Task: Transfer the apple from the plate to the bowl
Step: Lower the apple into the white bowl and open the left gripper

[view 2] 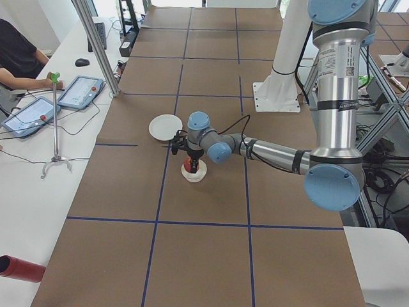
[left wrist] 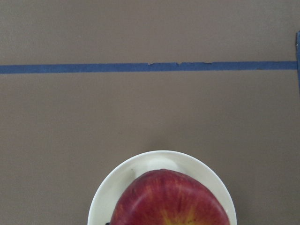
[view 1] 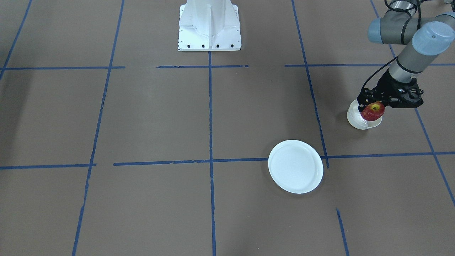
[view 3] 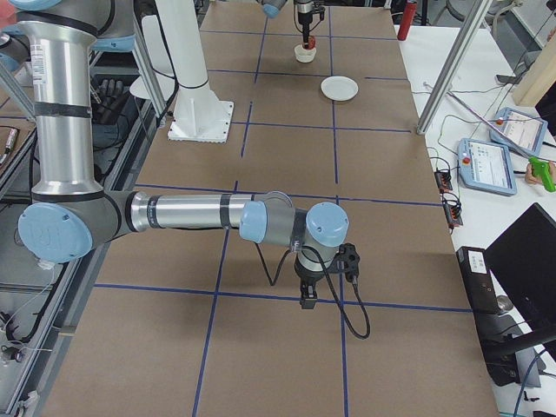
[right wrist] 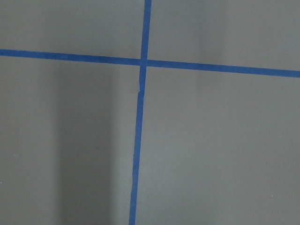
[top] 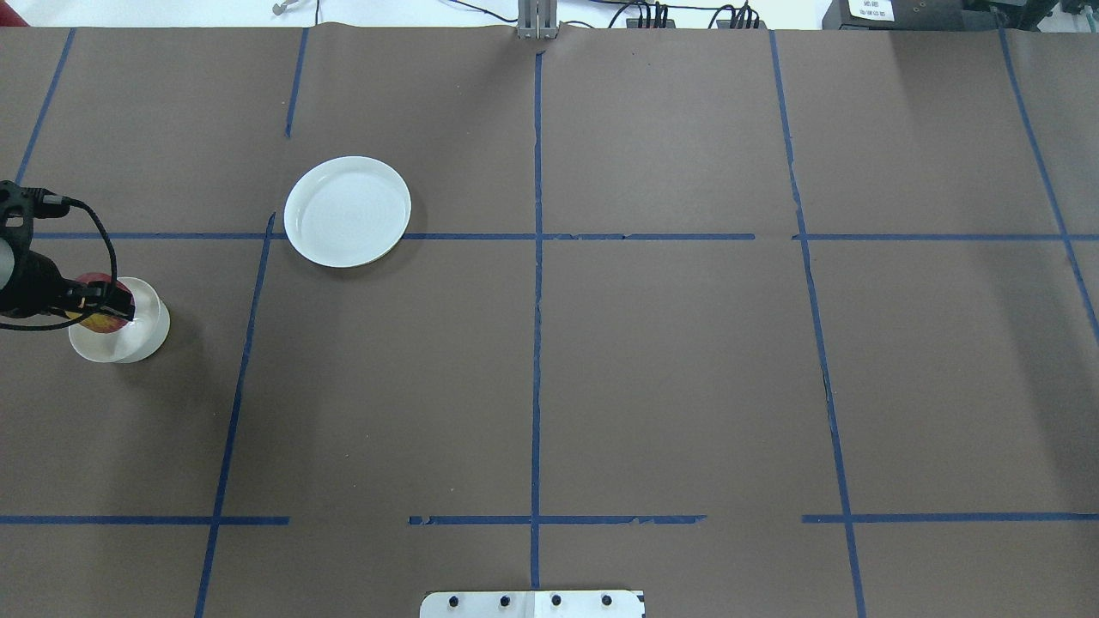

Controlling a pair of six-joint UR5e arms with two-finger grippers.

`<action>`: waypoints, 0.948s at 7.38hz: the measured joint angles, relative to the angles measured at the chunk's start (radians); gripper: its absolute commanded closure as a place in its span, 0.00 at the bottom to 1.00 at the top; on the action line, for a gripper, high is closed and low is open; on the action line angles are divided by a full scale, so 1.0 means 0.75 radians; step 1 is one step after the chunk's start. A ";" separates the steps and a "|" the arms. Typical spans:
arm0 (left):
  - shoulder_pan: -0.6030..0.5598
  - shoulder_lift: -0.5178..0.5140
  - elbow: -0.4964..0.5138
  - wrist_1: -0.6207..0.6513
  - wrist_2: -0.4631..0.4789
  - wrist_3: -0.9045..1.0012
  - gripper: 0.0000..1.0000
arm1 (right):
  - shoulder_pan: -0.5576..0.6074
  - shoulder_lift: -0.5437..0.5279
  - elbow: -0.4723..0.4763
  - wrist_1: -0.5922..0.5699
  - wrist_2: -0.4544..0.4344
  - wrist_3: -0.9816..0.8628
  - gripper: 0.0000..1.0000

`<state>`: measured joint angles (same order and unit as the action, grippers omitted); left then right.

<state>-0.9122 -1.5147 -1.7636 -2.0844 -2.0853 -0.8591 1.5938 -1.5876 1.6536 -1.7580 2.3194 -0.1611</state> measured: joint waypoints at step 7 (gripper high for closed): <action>0.032 -0.008 0.022 0.002 -0.011 0.017 0.00 | 0.000 0.000 0.000 0.000 0.000 0.000 0.00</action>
<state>-0.8884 -1.5210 -1.7470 -2.0831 -2.0933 -0.8467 1.5938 -1.5876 1.6537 -1.7579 2.3194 -0.1611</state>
